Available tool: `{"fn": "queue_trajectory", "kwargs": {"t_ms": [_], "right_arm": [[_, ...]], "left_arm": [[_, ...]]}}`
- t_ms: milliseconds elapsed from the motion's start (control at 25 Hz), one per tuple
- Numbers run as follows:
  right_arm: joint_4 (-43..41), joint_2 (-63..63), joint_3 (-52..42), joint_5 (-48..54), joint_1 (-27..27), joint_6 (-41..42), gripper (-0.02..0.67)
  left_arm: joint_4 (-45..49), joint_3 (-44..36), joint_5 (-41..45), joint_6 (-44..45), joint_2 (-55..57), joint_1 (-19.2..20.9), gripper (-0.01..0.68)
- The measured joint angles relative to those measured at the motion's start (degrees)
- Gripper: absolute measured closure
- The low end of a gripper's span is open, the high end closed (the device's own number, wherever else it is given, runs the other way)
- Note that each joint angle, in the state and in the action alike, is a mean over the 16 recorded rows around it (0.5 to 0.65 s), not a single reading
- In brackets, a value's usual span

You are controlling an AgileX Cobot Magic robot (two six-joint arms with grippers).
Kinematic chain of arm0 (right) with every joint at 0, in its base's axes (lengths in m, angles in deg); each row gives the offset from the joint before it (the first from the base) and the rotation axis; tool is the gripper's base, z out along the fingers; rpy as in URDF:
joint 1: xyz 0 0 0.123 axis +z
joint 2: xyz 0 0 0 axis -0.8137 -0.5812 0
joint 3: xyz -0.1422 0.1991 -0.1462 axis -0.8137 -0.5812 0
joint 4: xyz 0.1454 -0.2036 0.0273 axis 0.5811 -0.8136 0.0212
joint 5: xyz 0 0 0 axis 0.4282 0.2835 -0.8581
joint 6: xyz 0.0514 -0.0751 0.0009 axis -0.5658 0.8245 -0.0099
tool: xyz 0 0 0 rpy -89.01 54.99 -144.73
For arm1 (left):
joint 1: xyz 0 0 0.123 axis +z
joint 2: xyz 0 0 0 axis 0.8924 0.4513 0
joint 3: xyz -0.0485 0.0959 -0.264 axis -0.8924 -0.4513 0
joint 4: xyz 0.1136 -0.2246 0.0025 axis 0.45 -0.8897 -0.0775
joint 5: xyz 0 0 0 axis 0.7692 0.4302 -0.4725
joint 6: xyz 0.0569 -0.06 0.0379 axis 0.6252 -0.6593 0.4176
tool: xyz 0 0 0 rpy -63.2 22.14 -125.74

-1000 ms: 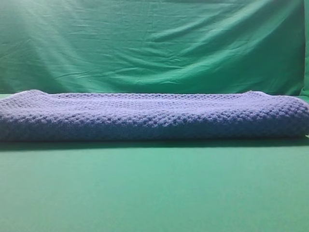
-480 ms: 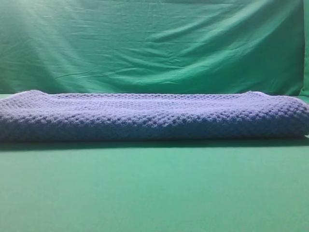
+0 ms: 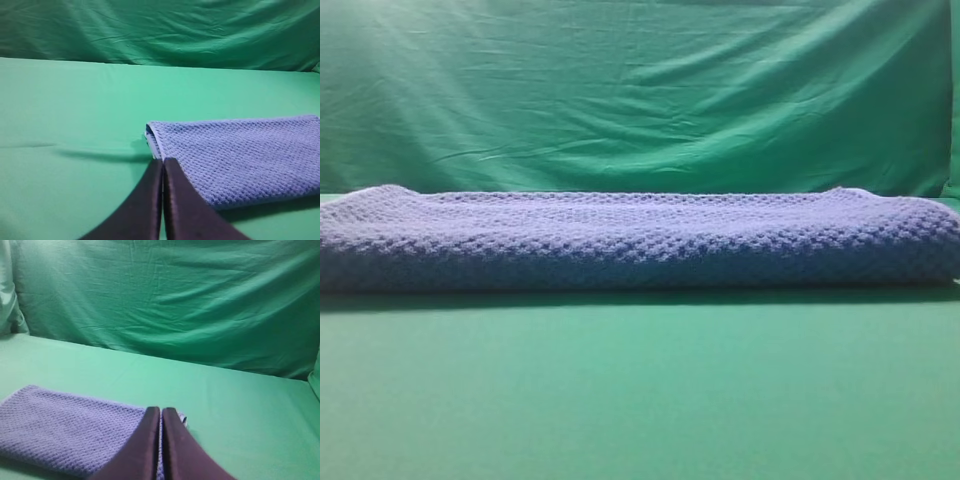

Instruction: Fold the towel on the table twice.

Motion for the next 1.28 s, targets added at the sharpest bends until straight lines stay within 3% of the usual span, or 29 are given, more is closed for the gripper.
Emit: {"fn": "queue_trajectory", "kwargs": {"t_ms": [480,880,1280], "right_arm": [[0.7,0.0,-12.8,-10.6,0.0,0.5,0.649],[2.4,0.0,-15.3,-11.4,0.0,0.6,0.649],[2.8,0.0,-18.5,-12.0,0.0,0.7,0.649]], "left_arm": [[6.7,-6.0,-4.8,0.0,2.7,0.0,0.673],[6.3,-7.1,-5.2,0.0,3.2,0.0,0.673],[6.4,-13.4,-8.7,0.0,2.1,0.0,0.673]]}}
